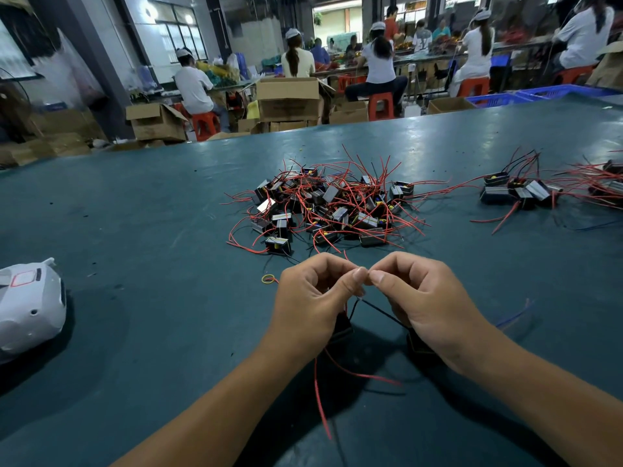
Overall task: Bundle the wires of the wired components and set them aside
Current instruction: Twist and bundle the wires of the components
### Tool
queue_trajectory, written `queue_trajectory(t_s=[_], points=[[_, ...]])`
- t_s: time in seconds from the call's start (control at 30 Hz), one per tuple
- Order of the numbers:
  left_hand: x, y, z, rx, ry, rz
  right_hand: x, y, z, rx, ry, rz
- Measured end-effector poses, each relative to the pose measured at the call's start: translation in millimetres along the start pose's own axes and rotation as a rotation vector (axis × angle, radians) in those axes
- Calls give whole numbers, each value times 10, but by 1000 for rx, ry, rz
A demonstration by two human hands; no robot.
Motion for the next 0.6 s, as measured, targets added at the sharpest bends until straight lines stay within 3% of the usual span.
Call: queue_trajectory(t_s=[0.27, 0.6], points=[[-66, -25, 21, 87, 98, 139, 38, -25, 1, 123, -4, 23], [-73, -8, 11, 5, 254, 346, 145, 45, -23, 164, -195, -83]])
Point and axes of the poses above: each hand's wrist, its own z-axis away from the middle knuckle, its own y-axis out of the back of the hand, x = y × z, the point moved 3 cm from there along -z, towards the middle knuckle, and after that the axes turned 9 degrees about z, right-handed, at the moved point
